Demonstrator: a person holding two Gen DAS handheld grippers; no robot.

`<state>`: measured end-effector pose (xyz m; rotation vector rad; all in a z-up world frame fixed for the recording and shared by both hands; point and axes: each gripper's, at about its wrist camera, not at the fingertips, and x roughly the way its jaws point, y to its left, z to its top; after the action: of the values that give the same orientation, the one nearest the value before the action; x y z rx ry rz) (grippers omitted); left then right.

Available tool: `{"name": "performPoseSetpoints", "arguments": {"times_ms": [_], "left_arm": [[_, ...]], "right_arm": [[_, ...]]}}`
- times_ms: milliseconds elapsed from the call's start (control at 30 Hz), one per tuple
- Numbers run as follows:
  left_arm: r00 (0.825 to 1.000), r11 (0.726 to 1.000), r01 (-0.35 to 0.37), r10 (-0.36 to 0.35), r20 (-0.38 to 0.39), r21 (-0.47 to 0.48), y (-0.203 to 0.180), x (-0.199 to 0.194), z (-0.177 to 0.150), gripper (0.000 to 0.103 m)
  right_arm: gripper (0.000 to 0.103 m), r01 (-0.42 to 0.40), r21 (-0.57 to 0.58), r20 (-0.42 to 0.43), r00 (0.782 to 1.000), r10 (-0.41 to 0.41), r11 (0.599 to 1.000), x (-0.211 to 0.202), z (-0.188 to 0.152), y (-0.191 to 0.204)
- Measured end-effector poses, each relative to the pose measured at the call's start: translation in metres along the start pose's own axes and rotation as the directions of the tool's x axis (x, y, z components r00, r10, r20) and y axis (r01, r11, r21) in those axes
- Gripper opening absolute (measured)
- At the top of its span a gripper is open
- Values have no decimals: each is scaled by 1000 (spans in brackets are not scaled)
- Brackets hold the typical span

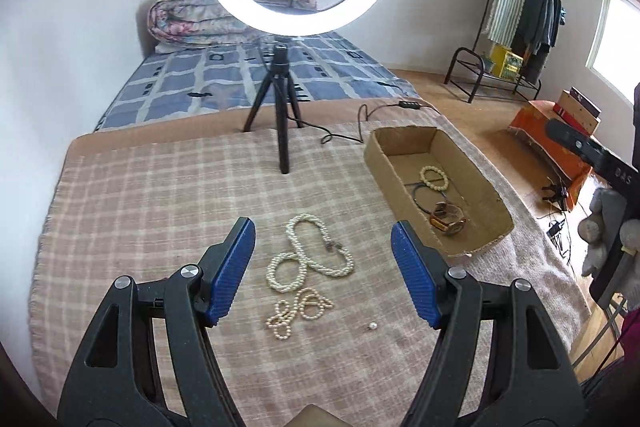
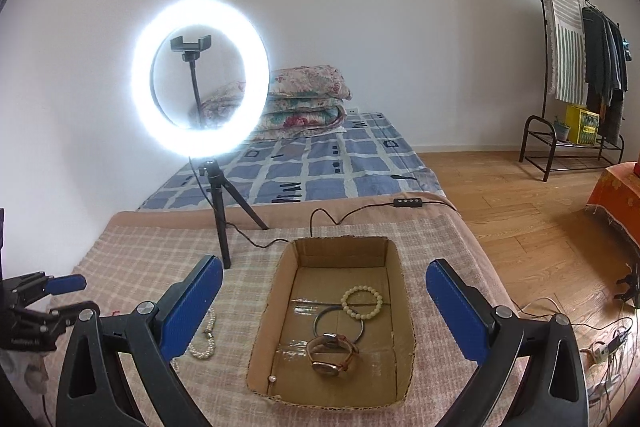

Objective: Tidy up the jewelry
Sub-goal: 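Withdraw both open tools from the box toward the pearl necklaces, then move the left tool to the green jade pendant while the right tool approaches the single pearl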

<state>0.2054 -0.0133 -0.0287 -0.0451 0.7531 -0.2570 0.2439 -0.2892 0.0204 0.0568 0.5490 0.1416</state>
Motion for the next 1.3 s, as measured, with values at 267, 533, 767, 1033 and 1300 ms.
{"name": "performPoseSetpoints", "arguments": {"times_ms": [267,533,767,1033,1300], "left_arm": [[998,993,-66,65,-10,-102,65,-7,-7,73],[993,978,-111,104,-46,-176,112,-3,-19,73],[989,958,-137,117,-91,-252,147,4,-29,73],[983,934,-117,60,-172,-339,170,26,-47,73],[957,927,-93,-17,-288,-362,166,67,-70,67]], "right_arm": [[103,-95,-51,-43,995,93,994,-3,-19,41],[97,-192,-182,-136,976,169,964,7,-49,89],[87,-270,-216,-250,944,214,938,27,-79,115],[73,-353,-214,-411,878,244,911,50,-126,127],[53,-420,-209,-523,811,262,883,67,-155,132]]}}
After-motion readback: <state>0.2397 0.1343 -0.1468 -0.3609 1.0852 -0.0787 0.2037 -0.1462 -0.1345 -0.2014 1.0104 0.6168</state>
